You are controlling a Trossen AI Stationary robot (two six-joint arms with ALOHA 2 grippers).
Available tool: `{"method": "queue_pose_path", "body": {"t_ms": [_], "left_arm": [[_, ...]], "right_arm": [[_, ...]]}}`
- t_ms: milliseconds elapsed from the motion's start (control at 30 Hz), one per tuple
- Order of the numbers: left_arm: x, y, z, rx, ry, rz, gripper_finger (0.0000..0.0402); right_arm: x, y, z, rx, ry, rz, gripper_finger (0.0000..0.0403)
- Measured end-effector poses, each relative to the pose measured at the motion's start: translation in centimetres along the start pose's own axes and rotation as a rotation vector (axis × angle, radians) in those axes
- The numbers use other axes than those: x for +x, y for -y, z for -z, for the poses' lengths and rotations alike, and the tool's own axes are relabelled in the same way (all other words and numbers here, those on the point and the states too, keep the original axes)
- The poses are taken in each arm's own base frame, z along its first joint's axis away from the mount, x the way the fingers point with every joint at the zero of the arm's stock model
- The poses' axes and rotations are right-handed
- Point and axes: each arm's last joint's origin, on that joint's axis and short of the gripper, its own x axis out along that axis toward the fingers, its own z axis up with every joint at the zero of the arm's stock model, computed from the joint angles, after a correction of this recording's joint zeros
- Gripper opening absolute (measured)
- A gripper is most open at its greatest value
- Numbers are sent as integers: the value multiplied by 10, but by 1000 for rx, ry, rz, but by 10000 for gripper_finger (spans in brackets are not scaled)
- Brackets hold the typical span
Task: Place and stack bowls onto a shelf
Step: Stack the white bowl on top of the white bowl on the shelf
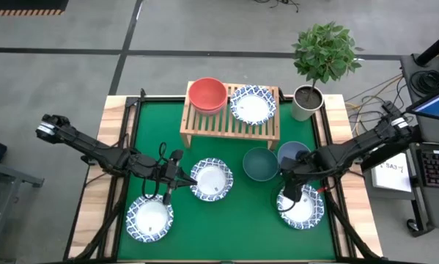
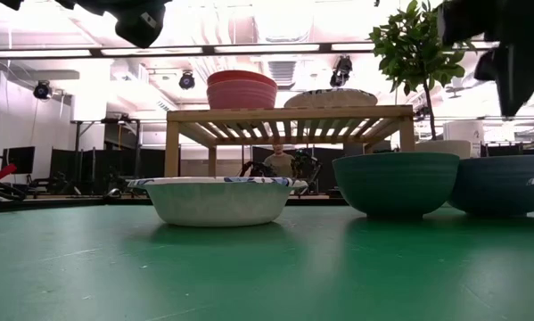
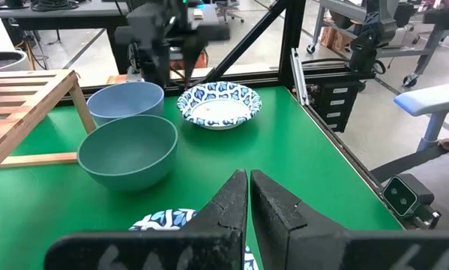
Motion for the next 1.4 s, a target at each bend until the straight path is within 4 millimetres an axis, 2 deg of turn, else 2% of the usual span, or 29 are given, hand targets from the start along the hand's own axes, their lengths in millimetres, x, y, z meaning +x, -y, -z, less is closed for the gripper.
{"method": "queue_pose_path", "body": {"t_ms": [100, 267, 433, 633, 833, 1033, 1400], "left_arm": [[0, 0, 1, 1, -7, 0, 1], [0, 0, 0, 1, -4, -1, 1], [0, 0, 0, 1, -4, -7, 1], [0, 0, 1, 1, -6, -10, 1], [0, 0, 1, 2, -11, -12, 1], [0, 0, 1, 2, -12, -12, 1], [0, 0, 1, 2, -12, -12, 1]], "right_arm": [[-1, -13, 4, -95, -33, -68, 157], [19, -33, 10, -277, -75, -23, 149], [45, -40, 8, -445, -130, 81, 148], [64, -46, 4, -588, -200, 123, 148], [73, -44, 1, -628, -240, 186, 141], [76, -41, -4, -628, -246, 187, 131], [82, -37, -1, -659, -252, 180, 123]]}}
